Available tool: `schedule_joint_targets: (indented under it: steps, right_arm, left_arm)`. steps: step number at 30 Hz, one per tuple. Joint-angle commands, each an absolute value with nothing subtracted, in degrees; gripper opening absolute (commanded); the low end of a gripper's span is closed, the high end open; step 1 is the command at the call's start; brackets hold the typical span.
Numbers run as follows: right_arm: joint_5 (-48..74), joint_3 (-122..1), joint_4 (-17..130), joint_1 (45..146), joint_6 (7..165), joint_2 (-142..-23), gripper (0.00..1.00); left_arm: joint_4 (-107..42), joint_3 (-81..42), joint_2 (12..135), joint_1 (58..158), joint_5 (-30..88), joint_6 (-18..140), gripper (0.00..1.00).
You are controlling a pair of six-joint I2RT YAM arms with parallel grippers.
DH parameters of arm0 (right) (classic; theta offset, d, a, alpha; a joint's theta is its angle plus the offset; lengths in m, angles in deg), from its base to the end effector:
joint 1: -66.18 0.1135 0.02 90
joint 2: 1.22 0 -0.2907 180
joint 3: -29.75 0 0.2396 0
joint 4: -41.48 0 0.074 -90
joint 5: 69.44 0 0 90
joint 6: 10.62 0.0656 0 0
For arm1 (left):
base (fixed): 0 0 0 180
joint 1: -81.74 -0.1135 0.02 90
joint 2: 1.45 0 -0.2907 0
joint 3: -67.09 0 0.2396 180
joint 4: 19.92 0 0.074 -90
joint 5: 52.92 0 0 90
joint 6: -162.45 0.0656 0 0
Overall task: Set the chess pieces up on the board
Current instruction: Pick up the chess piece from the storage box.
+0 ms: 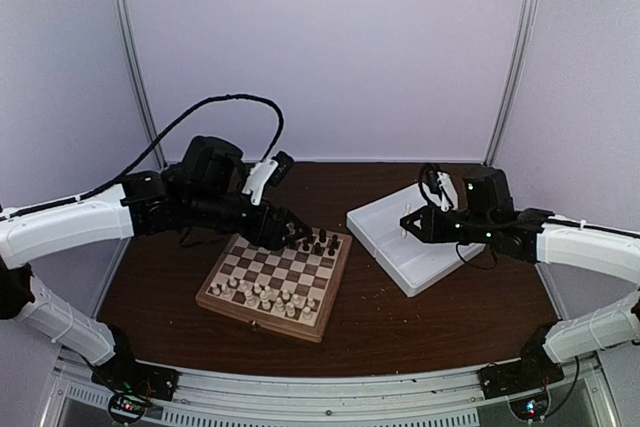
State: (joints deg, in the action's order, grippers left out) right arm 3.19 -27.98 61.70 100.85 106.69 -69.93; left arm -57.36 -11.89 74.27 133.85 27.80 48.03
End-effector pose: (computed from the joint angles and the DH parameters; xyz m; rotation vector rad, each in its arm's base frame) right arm 0.2081 0.1677 0.2680 -0.3351 2.2157 0.9401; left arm 0.1773 -0.2451 0.3309 0.6500 2.2217 -0.9060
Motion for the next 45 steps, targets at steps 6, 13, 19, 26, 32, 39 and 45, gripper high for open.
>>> schedule_joint_targets:
  steps: [6, 13, 19, 26, 32, 39, 45]
  right_arm:
    - [-4.89, -24.19, 37.7, 104.56, 118.19, -64.47, 0.14]
    - [-3.42, -23.87, 34.22, 107.96, 122.25, -61.96, 0.14]
    - [-2.8, -23.5, 33.58, 109.67, 123.0, -60.47, 0.14]
    - [-1.01, -22.66, 35.54, 110.27, 121.73, -58.57, 0.15]
    - [0.12, -23.58, 39.22, 110.26, 119.33, -57.5, 0.14]
    - [-0.58, -23.86, 38.72, 110.75, 119.35, -58.11, 0.14]
    - [-0.77, -24.0, 37.97, 111.37, 119.43, -58.7, 0.14]
  left_arm:
    - [-36.9, -19.45, 87.02, 140.96, 29.82, 46.98, 0.61]
    - [-32.02, -24.78, 92.91, 142.22, 28.12, 46.79, 0.58]
    - [-28.71, -25.52, 94.32, 142.71, 25.87, 46.19, 0.46]
    - [-27.99, -26.66, 95.52, 142.91, 21.2, 45.6, 0.5]
    - [-28.12, -27.07, 95.91, 142.93, 17.53, 45.64, 0.54]
    - [-27.04, -27.76, 96.41, 142.89, 16.34, 45.65, 0.56]
    - [-28.29, -29.22, 97.51, 142.91, 16.73, 45.82, 0.34]
